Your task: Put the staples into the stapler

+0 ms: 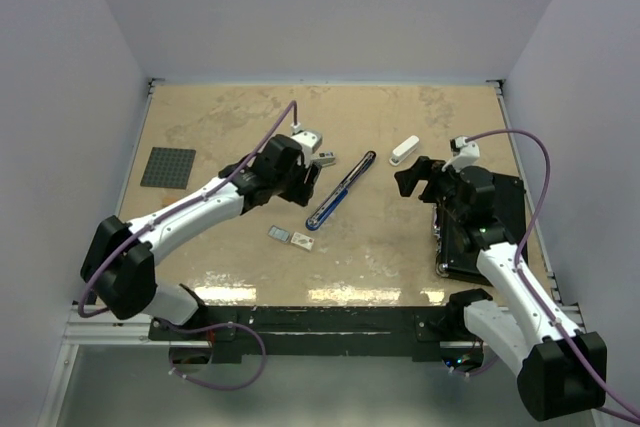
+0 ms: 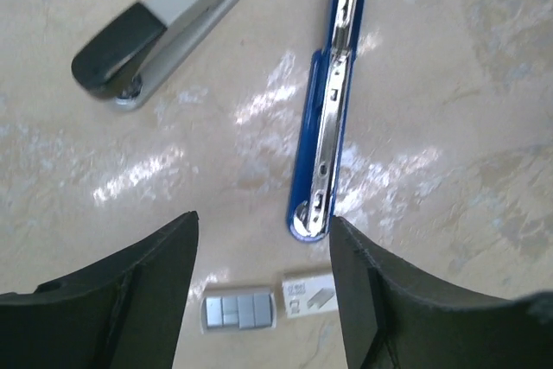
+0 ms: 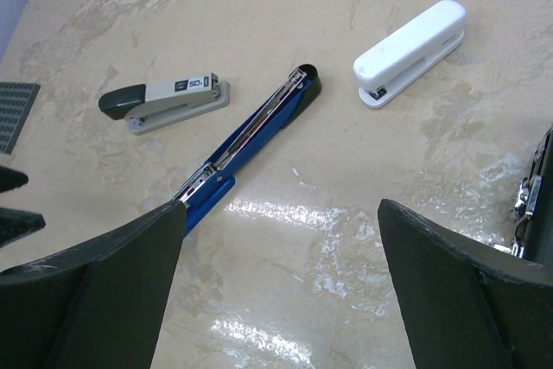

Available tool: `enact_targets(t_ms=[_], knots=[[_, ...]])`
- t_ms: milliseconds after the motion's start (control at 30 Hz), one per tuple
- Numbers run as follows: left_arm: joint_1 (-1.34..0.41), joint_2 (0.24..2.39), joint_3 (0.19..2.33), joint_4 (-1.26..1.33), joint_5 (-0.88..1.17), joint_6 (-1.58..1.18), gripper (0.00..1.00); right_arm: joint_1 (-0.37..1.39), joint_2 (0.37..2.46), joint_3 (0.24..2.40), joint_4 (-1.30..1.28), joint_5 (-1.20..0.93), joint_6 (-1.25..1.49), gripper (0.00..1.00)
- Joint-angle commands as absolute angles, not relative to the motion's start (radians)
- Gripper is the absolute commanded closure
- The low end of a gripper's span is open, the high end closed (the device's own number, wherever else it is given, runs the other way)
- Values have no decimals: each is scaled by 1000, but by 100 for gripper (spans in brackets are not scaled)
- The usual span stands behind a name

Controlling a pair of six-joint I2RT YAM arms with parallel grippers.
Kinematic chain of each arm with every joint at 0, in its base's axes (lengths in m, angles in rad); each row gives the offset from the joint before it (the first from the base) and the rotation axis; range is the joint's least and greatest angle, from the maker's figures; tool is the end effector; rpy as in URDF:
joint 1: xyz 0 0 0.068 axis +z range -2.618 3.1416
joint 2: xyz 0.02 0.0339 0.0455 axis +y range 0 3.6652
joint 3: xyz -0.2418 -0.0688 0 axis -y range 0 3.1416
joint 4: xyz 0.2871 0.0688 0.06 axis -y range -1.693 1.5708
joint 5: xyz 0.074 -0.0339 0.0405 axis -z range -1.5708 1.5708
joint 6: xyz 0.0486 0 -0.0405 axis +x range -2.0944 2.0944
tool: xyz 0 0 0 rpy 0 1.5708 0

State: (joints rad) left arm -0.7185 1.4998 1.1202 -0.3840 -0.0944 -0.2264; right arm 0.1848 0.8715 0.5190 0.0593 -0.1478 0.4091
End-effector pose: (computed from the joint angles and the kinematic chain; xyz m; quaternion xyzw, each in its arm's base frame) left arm 0.2892 -0.2468 0.2194 0.2058 0.8955 -0.1399 0.3691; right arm 0.2654 0.0569 0.2205 0.0459 0.8005 0.2307 0.5512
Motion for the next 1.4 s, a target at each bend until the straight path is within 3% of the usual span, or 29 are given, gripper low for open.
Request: enact_targets(t_ms=[0, 233, 1367], knots=[[-690, 1402, 994, -495, -60, -259, 36, 187, 871, 575, 48, -115, 367, 2], [-667, 1362, 893, -514, -89, -291, 56, 189, 877, 565, 40, -110, 364, 2], [-680, 1516, 818, -425, -57, -301, 61, 187, 859, 534, 35, -126, 380, 2]])
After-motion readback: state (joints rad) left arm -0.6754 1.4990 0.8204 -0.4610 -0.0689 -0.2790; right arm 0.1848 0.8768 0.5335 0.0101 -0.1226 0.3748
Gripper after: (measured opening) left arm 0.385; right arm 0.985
